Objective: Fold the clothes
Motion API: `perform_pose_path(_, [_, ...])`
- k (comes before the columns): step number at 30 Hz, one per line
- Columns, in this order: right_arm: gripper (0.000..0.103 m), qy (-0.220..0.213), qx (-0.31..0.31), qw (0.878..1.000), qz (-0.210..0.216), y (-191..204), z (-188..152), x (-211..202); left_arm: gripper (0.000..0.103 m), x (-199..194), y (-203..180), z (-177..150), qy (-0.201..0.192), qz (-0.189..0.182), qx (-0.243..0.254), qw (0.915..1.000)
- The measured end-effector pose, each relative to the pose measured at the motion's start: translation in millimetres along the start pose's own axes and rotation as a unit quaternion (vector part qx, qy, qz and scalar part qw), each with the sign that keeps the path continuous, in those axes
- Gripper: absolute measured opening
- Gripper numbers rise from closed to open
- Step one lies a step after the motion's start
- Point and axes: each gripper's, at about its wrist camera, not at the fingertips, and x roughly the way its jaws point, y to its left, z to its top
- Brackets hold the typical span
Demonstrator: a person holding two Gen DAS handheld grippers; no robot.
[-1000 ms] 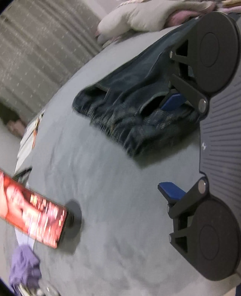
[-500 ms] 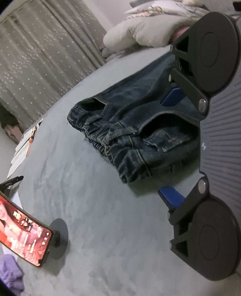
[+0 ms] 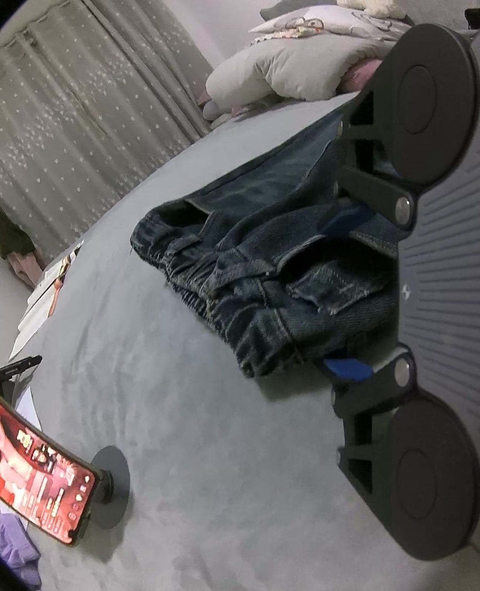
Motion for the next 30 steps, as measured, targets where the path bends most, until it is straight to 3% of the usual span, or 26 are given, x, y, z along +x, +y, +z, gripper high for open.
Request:
perform_pose_path(4, [0.073, -0.004, -0.012, 1.0, 0.002, 5, -3, 2, 0.079, 3, -6, -1, 0.0, 0.005, 0.014, 0.9999])
perform_pose_path(9, [0.078, -0.011, -0.043, 0.999, -0.009, 18, -7, 7, 0.079, 4, -5, -1, 0.002, 0.007, 0.019, 0.9998])
perform_pose_path(10, [0.075, -0.012, -0.052, 0.998, -0.013, 21, -7, 7, 0.078, 3, -6, 0, 0.002, 0.01, 0.021, 0.9997])
perform_pose_path(12, [0.066, -0.016, -0.069, 0.997, -0.02, 26, -8, 8, 0.061, 2, -6, 0, 0.003, 0.015, 0.024, 0.9996])
perform_pose_path(13, [0.057, -0.018, -0.075, 0.997, -0.024, 27, -8, 8, 0.055, 1, -8, 1, 0.004, 0.029, 0.039, 0.9988])
perform_pose_path(15, [0.038, -0.023, -0.083, 0.996, -0.03, 28, -8, 9, 0.031, 0, -8, 2, 0.003, 0.038, 0.051, 0.998])
perform_pose_path(16, [0.026, -0.025, -0.08, 0.996, -0.029, 27, -7, 8, 0.028, 0, -8, 3, 0.002, 0.043, 0.056, 0.9975])
perform_pose_path(17, [0.02, -0.028, -0.076, 0.996, -0.028, 26, -5, 7, 0.018, -1, -7, 4, 0.0, 0.038, 0.053, 0.9979])
perform_pose_path(18, [0.017, -0.03, -0.073, 0.997, -0.026, 25, -4, 7, 0.015, -3, -7, 5, -0.002, 0.033, 0.051, 0.9981])
perform_pose_path(26, [0.01, -0.065, -0.051, 0.997, -0.005, 25, 8, -6, 0.011, -24, -12, 11, -0.028, -0.004, 0.041, 0.9988])
perform_pose_path(30, [0.01, -0.088, -0.053, 0.995, 0.011, 33, 17, -17, 0.011, -41, -22, 11, -0.061, -0.01, 0.076, 0.9952])
